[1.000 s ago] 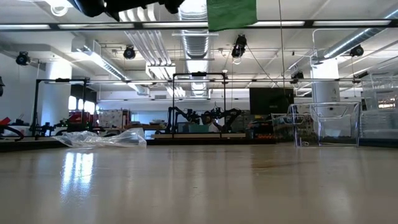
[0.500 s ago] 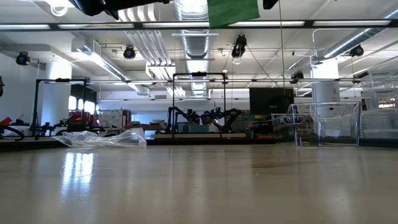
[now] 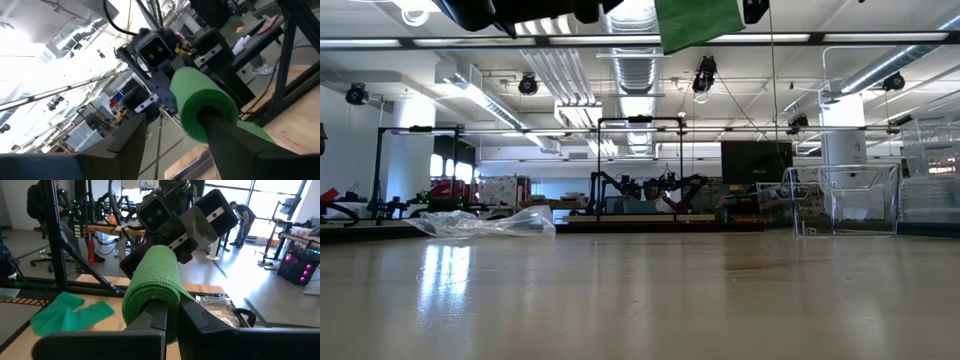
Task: Roll bandage
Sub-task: Roll the green bandage
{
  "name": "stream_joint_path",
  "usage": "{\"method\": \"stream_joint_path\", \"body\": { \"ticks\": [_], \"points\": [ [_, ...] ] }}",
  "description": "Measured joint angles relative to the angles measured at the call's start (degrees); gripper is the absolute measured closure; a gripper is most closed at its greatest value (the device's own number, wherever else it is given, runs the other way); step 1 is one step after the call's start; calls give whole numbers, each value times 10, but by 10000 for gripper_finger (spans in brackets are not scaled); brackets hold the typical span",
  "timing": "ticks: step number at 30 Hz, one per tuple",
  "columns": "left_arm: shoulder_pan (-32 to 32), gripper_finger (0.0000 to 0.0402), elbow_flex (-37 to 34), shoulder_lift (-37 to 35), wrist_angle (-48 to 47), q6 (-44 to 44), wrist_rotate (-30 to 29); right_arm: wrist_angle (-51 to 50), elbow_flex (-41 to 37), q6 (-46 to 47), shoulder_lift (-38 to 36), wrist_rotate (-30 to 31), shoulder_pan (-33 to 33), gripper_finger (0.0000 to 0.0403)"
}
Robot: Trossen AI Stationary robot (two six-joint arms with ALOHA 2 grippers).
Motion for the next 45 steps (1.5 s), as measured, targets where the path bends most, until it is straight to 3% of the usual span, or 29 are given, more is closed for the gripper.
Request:
{"method": "stream_joint_path", "body": {
  "ticks": [13, 18, 20, 22, 29, 34, 38, 45],
  "points": [
    [-5, 258, 0, 10, -21, -18, 2, -3, 0, 15, 31, 0, -4, 394],
    [-9, 331, 2, 12, -29, -115, 2, 5, 0, 35, 31, 0, -10, 390],
    [-9, 374, 12, 12, -43, -167, 0, 5, 0, 27, 31, 0, -10, 377],
    [-8, 388, 21, 9, -59, -202, -2, 3, 0, -8, 25, 8, -10, 355],
    [16, 395, 30, -11, -92, -306, 1, -54, 26, -125, -44, 121, -1, 265],
    [75, 394, 32, -19, -93, -459, 22, -76, 28, -209, -66, 120, 34, 222],
    [121, 395, 37, -19, -86, -574, 99, -88, 17, -266, -41, 157, 67, 213],
    [131, 395, 50, -25, -52, -585, 107, -80, 12, -384, 40, 298, 100, 236]
  ]
}}
